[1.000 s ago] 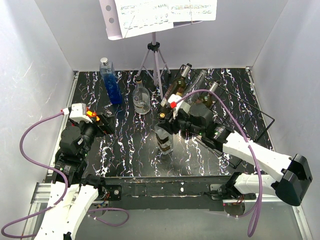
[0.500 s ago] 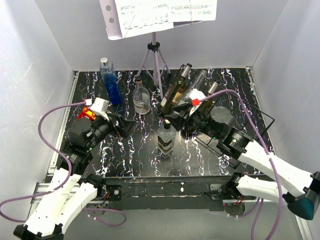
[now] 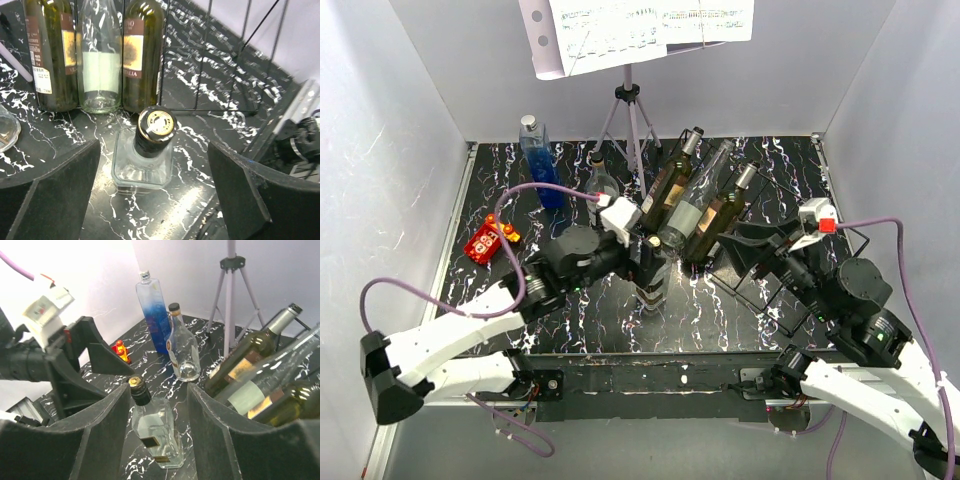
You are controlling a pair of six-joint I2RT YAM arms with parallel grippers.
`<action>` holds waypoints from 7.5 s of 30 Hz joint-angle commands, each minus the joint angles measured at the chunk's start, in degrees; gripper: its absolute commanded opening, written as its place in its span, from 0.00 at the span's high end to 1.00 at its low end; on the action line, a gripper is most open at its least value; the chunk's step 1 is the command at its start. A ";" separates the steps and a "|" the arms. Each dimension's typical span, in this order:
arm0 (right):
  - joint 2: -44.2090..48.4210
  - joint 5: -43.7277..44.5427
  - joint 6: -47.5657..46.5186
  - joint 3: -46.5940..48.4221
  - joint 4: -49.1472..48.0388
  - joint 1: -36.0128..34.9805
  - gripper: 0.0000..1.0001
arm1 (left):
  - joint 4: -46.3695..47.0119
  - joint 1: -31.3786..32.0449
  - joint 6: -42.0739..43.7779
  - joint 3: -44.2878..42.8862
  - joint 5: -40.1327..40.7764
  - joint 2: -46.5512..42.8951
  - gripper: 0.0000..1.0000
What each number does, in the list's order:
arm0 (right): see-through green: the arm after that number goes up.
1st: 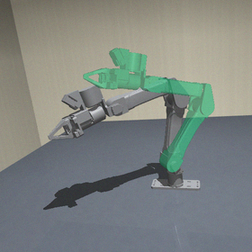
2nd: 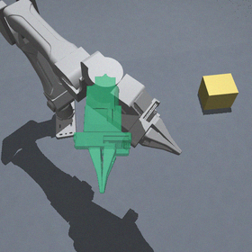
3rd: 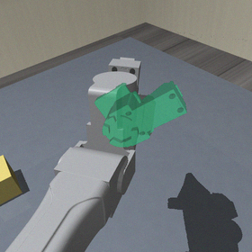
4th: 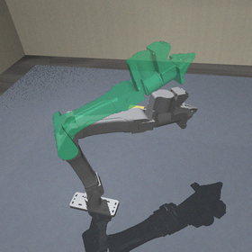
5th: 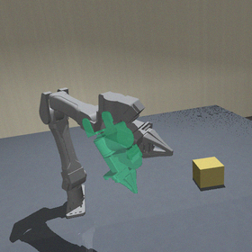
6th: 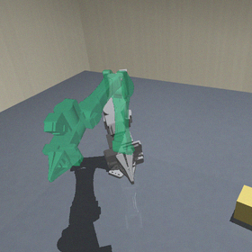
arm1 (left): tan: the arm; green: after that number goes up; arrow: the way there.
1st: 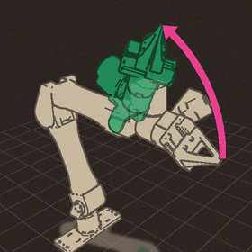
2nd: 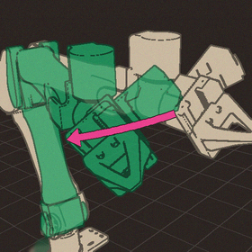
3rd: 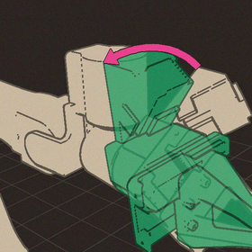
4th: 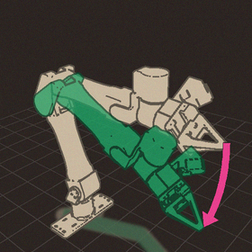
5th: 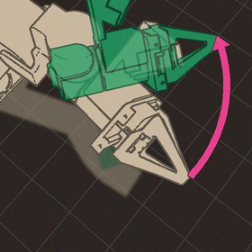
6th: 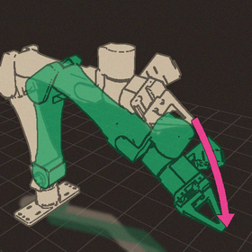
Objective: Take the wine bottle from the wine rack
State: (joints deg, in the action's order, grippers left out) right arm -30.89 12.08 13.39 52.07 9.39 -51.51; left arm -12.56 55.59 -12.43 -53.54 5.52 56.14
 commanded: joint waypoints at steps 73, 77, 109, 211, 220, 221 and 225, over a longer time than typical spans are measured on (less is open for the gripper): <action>-30.62 13.51 8.41 9.36 2.14 23.19 0.32 | -9.07 -39.16 1.17 2.46 -33.71 -23.62 0.02; -34.40 11.22 9.02 11.20 0.81 26.45 0.39 | -3.98 -39.07 0.66 8.44 -36.19 -27.74 0.02; -53.05 3.93 9.29 15.87 -10.79 35.77 0.82 | -5.81 -39.07 -1.90 12.41 -16.86 -36.54 0.02; -55.33 25.88 -6.01 28.69 -16.89 -1.24 0.42 | -8.10 -38.54 -0.23 13.19 6.54 -50.43 0.02; -52.86 22.03 8.83 26.23 -2.28 12.99 0.41 | -6.78 -37.84 0.38 13.81 0.63 -49.55 0.02; -53.04 22.29 10.42 26.50 -0.35 14.14 0.41 | -6.78 -37.84 0.38 13.81 0.55 -49.55 0.02; -54.09 22.91 13.16 26.06 0.72 17.40 0.40 | -6.78 -37.66 0.47 13.81 0.55 -49.37 0.02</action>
State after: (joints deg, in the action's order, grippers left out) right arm -85.73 33.82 20.78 78.19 6.94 -35.99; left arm -20.32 17.63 -12.82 -40.01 7.44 6.15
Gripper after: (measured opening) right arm 0.591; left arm 0.981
